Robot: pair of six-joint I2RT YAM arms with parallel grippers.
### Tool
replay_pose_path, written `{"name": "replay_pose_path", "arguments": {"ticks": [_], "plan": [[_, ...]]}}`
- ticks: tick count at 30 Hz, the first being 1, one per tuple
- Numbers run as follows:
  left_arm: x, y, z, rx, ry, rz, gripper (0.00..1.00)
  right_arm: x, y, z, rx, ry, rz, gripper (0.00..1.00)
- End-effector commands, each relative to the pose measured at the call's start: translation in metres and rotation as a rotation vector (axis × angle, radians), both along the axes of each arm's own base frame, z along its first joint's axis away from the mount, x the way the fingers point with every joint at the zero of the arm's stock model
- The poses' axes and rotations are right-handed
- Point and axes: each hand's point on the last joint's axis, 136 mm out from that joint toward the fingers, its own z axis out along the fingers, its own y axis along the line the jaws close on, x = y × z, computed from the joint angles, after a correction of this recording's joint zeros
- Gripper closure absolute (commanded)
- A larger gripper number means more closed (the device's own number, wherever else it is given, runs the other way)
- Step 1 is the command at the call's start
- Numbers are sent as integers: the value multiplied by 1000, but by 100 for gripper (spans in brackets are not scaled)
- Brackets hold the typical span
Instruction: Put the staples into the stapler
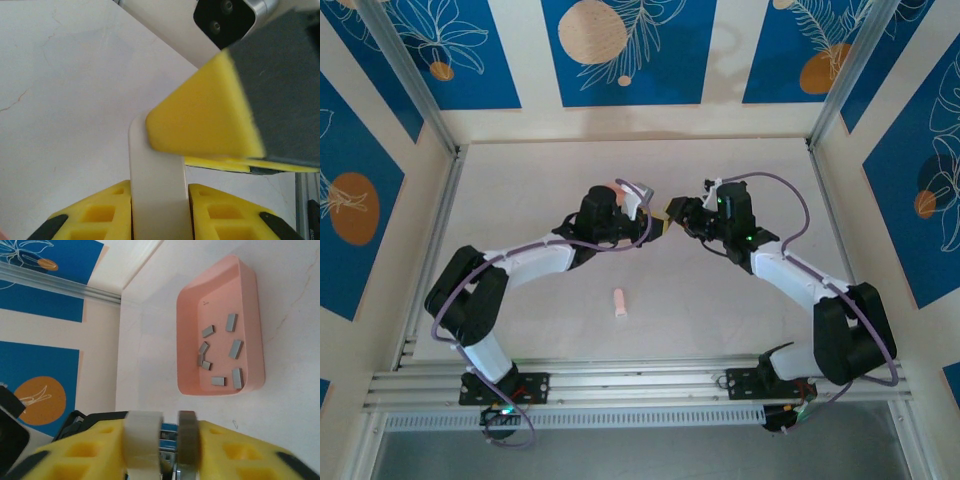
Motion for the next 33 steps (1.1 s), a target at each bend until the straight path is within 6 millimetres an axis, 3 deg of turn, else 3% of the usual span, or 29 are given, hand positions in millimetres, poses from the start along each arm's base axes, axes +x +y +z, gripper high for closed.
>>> {"name": "replay_pose_path", "arguments": {"ticks": [1,7,13,17,26,29,33], "plan": [[-6,2,5,-20,-52,-29,88,-4,-3,51,-25,-217,37,49],[-19,2,22,-79,-141,-137,89,-12,-23,71,-118,-365,99,38],[-25,10,35,-75,-260,-178,90,-31,-31,98,-145,-561,317,36],[-40,12,46,-80,-397,-267,92,-45,-36,115,-167,-646,463,36],[-67,8,69,-150,-546,-437,92,-81,-35,129,-257,-913,725,38],[-71,7,74,-159,-563,-468,92,-103,-33,124,-283,-1076,832,40],[-76,7,80,-168,-607,-497,93,-112,-33,116,-338,-1141,884,42]]}}
